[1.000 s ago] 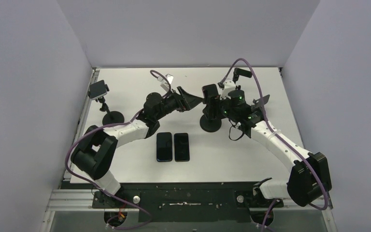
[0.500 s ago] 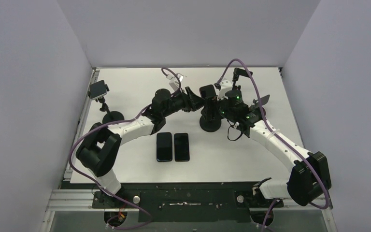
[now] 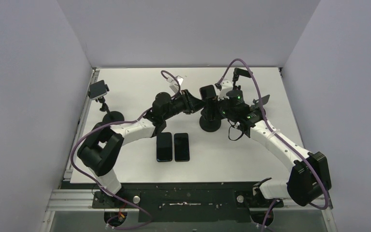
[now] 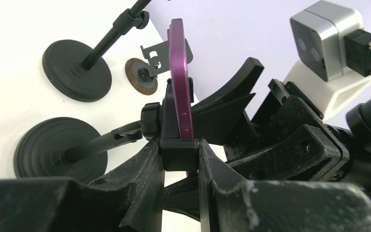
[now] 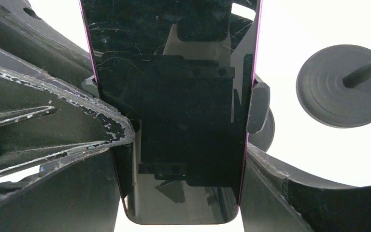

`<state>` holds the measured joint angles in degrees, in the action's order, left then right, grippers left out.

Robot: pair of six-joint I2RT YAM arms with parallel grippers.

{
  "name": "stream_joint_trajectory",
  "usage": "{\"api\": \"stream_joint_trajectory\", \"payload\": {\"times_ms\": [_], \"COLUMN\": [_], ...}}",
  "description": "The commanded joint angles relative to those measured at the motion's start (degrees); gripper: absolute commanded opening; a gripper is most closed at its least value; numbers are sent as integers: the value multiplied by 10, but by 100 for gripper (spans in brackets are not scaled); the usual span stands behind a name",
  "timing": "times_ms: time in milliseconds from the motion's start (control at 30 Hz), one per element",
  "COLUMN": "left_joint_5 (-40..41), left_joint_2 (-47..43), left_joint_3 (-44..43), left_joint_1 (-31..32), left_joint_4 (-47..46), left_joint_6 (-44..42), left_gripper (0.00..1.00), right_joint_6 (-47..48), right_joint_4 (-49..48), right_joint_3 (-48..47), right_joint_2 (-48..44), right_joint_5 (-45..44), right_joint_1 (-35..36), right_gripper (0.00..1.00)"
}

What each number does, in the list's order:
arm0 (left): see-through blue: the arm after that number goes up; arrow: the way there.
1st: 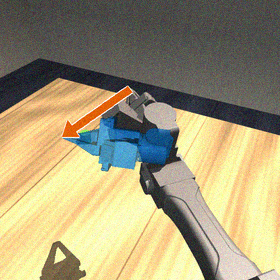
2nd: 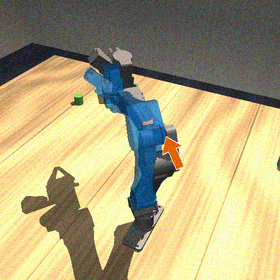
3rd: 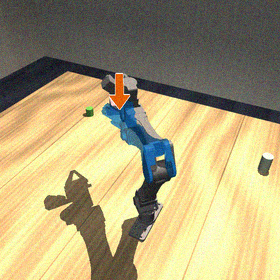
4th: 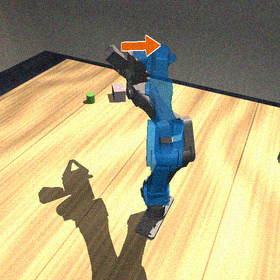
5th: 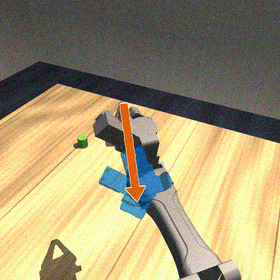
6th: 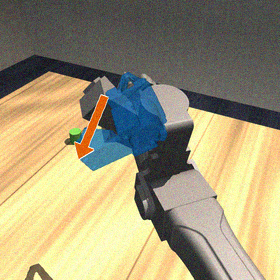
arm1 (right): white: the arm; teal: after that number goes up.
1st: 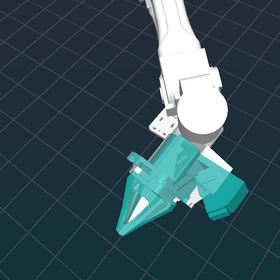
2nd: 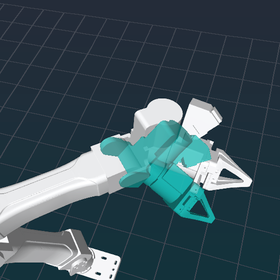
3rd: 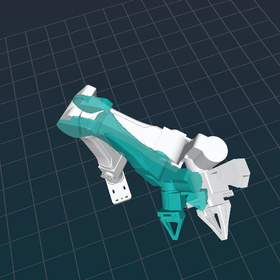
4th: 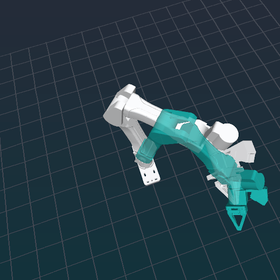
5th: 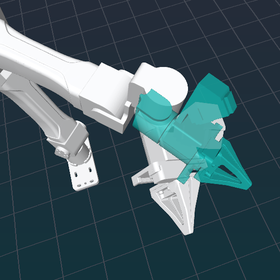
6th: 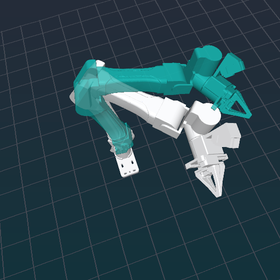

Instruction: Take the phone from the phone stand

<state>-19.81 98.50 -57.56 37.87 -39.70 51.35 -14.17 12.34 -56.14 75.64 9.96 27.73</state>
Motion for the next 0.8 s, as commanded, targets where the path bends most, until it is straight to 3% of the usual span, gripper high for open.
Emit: {"api": "stream_joint_trajectory", "payload": {"times_ms": [0,367,767], "left_joint_5": [17,17,9], "left_joint_2": [-1,29,44], "left_joint_3": [28,65,75], "left_joint_1": [-10,-31,-39], "left_joint_4": [-98,-198,-237], "left_joint_6": [41,147,179], "left_gripper": [0,0,0], "right_joint_6": [-31,-90,-126], "right_joint_4": [-31,-86,-119], "right_joint_3": [29,87,103], "right_joint_2": [-25,-38,-47], "right_joint_5": [29,85,163], "right_joint_1": [-46,-91,-106], "right_gripper": [0,0,0]}}
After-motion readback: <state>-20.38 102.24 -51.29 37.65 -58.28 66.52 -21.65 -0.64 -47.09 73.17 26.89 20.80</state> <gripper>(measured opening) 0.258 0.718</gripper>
